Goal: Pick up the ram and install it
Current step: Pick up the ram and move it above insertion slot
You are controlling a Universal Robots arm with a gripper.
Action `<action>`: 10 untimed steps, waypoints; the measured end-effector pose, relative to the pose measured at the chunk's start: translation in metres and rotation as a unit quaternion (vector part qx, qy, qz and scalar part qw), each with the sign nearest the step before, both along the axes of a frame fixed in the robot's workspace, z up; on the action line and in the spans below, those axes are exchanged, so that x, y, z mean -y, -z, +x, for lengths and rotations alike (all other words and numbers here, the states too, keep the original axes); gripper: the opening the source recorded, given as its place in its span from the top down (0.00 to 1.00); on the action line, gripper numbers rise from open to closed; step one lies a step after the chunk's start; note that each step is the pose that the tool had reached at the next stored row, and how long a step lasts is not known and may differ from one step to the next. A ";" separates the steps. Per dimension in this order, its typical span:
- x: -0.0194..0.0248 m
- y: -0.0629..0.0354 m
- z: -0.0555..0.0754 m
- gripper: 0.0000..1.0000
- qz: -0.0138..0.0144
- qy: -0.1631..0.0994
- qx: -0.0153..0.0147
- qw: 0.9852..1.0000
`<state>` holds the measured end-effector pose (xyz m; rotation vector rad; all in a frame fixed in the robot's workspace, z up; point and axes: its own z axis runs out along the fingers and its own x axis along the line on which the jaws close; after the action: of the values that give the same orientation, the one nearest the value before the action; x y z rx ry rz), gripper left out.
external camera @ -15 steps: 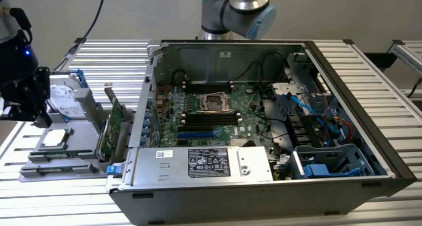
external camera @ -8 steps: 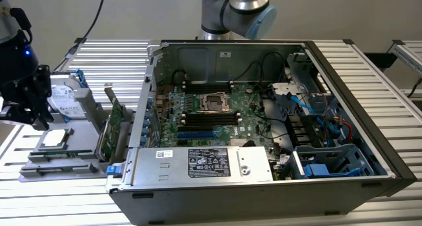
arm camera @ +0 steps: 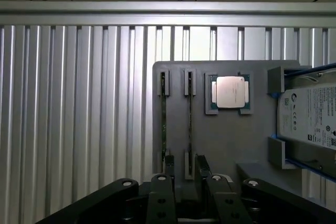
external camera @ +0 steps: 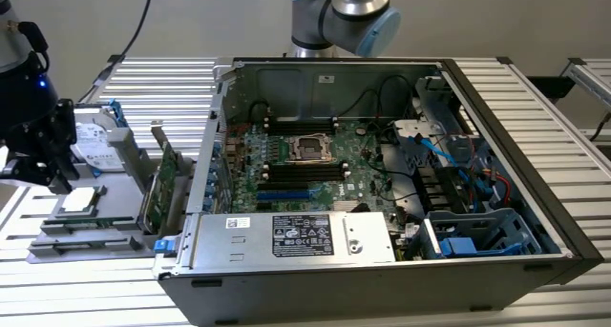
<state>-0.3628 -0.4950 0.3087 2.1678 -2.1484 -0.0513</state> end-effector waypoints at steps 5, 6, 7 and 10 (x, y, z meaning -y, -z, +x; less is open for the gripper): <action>0.0000 0.0091 -0.003 0.70 0.000 -0.001 0.000 1.000; 0.0000 0.0109 -0.003 0.70 0.000 -0.001 0.000 1.000; 0.0000 0.0127 -0.004 0.70 0.000 -0.001 0.000 1.000; 0.0000 0.0182 -0.006 0.70 0.000 -0.001 0.000 1.000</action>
<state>-0.3684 -0.4950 0.2905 2.1702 -2.1465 -0.0505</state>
